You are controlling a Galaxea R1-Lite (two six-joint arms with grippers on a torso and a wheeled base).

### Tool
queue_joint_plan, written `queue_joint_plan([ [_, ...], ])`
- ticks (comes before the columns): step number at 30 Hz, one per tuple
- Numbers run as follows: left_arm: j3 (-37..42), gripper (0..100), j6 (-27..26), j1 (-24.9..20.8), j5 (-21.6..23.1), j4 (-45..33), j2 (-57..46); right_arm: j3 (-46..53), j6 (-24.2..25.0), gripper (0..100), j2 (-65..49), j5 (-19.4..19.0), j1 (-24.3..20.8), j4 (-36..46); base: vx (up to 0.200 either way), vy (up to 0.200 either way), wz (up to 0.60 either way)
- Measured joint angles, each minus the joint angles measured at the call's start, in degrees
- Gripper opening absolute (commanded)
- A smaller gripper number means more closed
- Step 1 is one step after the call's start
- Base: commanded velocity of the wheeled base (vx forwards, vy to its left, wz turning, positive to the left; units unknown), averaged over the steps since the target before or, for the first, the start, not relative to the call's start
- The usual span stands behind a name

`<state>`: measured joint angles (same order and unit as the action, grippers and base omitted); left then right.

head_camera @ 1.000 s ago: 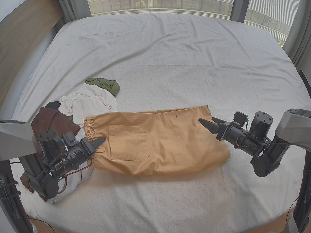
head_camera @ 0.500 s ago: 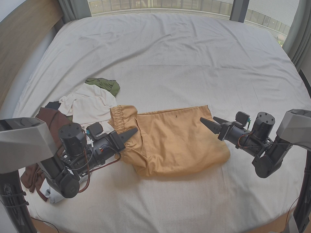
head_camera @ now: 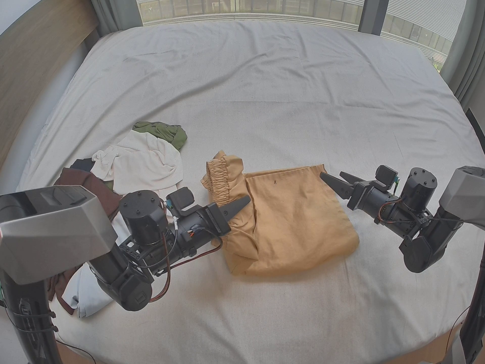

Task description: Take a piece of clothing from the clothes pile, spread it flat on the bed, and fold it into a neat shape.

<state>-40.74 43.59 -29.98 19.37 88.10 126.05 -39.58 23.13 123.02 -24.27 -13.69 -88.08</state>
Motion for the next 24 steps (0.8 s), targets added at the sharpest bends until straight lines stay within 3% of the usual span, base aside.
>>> queue_joint_plan([
  [8,-7.08,0,0.06,-2.63,-1.06,-1.99,2.76,-0.55,-0.04,100,-0.74,0.02,1.49,0.05,0.000,0.000,0.00],
  [24,-23.09,0,0.24,-5.91,-2.65,-16.73,5.56,-2.11,-0.04,100,-1.96,-0.02,4.24,0.63,0.000,0.000,0.00],
])
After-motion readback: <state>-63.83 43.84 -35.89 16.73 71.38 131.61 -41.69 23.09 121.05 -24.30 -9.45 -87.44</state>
